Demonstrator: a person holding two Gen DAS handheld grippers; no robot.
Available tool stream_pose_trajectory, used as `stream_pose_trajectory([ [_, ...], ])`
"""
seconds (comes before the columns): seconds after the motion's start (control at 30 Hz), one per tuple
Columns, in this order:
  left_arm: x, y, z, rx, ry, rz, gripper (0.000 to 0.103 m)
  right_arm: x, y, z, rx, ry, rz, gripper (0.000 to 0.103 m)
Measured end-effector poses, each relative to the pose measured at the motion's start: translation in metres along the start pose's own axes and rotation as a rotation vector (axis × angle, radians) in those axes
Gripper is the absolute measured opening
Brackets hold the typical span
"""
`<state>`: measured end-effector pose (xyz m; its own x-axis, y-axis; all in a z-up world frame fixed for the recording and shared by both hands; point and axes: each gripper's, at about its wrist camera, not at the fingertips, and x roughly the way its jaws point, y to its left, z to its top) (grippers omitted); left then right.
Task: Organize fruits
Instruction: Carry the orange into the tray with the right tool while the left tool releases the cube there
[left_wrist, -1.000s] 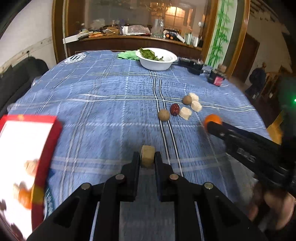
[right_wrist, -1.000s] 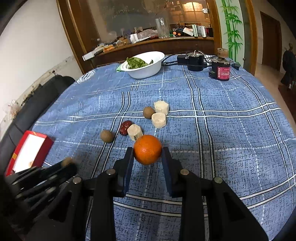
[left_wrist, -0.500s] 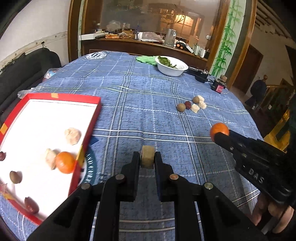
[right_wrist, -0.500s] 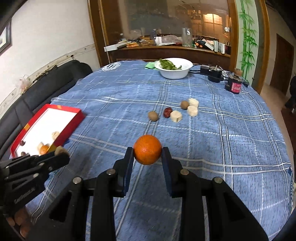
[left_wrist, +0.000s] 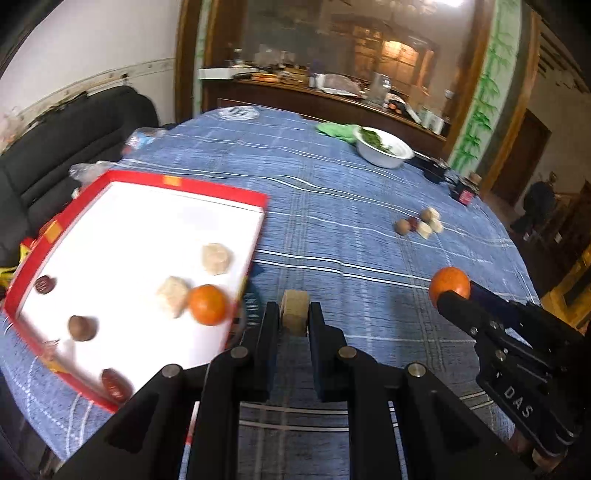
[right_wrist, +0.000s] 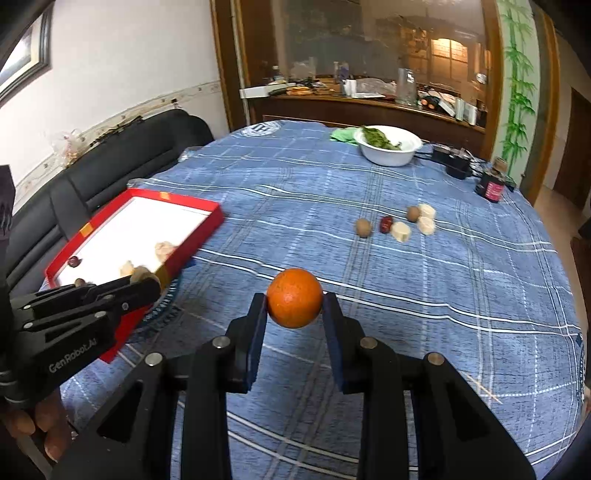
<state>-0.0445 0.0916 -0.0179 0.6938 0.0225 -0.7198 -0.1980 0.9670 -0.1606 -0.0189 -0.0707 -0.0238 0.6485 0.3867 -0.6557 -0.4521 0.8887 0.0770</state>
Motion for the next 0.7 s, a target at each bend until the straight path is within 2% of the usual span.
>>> stream_pose_trajectory([
  [0.7,0.0,0.114,0.02,-0.239,-0.031,0.204,0.014,0.037,0.114,0.029,-0.125,-0.003,0.203,0.033],
])
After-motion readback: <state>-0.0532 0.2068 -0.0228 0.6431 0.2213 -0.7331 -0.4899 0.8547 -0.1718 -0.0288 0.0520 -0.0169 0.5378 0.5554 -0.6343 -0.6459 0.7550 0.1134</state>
